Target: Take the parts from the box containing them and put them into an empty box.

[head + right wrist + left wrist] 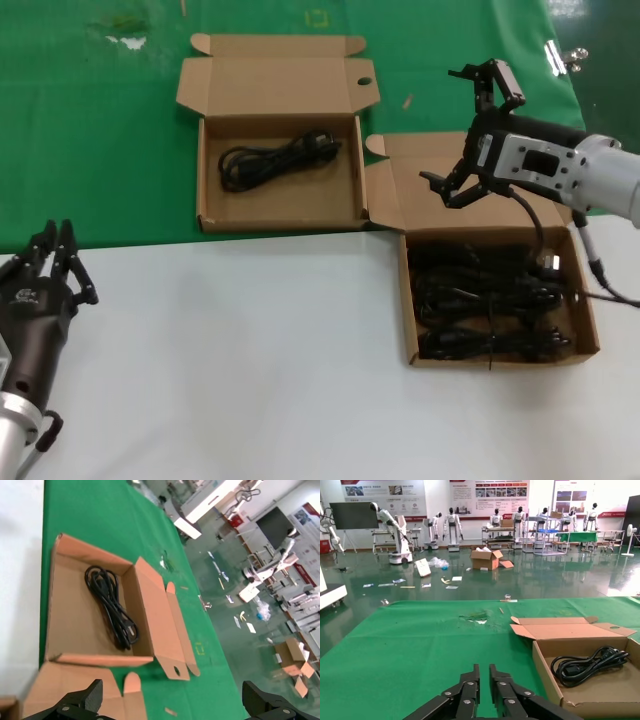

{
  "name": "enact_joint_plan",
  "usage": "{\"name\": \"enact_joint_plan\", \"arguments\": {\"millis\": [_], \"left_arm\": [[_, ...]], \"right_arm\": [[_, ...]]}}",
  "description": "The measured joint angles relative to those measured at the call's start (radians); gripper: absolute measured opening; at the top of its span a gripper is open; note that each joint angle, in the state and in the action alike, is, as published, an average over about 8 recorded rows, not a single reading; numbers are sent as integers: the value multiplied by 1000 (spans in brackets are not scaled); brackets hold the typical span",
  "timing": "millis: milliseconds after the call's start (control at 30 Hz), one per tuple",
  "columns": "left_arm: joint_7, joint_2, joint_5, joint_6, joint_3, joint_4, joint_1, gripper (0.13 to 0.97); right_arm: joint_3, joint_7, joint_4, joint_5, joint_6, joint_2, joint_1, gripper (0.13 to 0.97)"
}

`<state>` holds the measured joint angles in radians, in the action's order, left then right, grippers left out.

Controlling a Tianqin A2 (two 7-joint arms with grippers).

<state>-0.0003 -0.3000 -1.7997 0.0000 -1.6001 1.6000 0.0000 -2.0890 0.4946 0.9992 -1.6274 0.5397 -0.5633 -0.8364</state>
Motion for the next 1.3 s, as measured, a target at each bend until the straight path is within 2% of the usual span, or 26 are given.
{"name": "enact_joint_plan", "arguments": {"millis": [267,567,833,967,1233,1300], "left_arm": [[0,0,0,0,0,0,0,220],[0,0,0,0,0,0,0,356],[0,0,0,0,0,0,0,558],[0,0,0,0,0,0,0,558],[0,0,0,0,0,0,0,758],[0,0,0,0,0,0,0,775]], "right_arm": [[47,-48,58,-17,-53,25,81,966],[109,-111,134,-39,-121,59,187,966],[164,-166,201,-58,-181,88,280,966],[191,-193,234,-67,-211,103,326,966],[245,-248,302,-87,-271,132,420,966],[259,-262,318,-91,-286,139,443,966]]}}
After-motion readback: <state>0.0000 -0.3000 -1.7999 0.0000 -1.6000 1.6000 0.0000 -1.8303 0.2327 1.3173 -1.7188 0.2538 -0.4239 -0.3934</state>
